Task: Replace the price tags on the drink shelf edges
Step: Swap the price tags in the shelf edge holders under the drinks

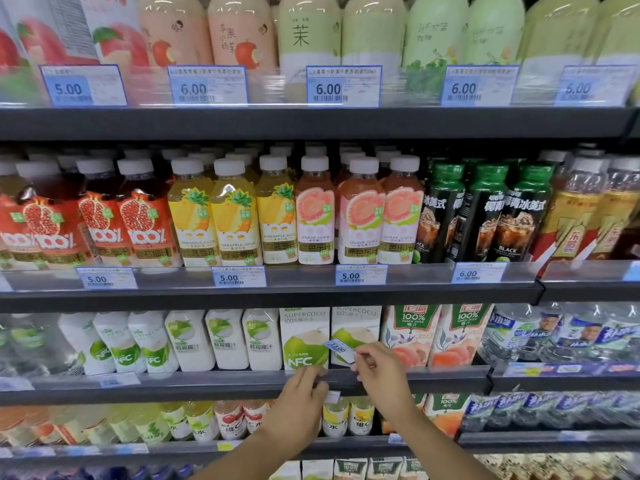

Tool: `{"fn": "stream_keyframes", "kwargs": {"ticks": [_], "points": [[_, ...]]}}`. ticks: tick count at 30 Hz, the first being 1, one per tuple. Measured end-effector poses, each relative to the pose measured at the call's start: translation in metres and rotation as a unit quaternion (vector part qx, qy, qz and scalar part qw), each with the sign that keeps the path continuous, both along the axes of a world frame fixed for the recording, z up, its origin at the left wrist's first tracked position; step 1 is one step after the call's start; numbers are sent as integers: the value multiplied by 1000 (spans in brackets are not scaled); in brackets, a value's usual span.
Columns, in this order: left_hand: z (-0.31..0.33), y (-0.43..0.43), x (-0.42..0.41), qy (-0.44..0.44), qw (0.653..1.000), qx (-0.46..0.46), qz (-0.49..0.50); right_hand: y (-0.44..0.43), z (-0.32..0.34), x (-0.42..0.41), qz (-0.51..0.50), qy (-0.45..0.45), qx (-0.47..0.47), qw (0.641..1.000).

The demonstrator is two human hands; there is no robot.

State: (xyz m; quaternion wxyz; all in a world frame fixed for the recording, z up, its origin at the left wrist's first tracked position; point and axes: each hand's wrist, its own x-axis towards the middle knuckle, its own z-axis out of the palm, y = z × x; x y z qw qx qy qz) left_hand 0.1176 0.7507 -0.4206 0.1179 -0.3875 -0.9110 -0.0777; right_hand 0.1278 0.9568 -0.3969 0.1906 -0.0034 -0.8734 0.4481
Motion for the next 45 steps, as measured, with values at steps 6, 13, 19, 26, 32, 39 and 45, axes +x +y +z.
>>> {"fn": "stream_keyframes", "kwargs": {"ticks": [6, 13, 19, 26, 32, 39, 45], "points": [[-5, 0, -7, 32, 999, 38, -13, 0, 2, 1, -1, 26, 57, 998], [-5, -3, -7, 25, 994, 107, -26, -6, 2, 5, 39, 13, 88, 995], [-8, -8, -6, 25, 992, 119, -34, -10, -1, 4, 59, 31, 159, 985], [-10, -7, -7, 31, 992, 123, -29, -8, 5, 8, 78, 54, 197, 976], [-10, -7, -10, 28, 992, 120, -27, -6, 0, 9, 95, 27, 271, 957], [-12, -8, -9, 16, 994, 107, -19, -8, -5, 14, 74, -10, 382, 921], [19, -9, -14, -79, 989, 122, 6, -15, -9, 21, 56, 4, 413, 909]]}}
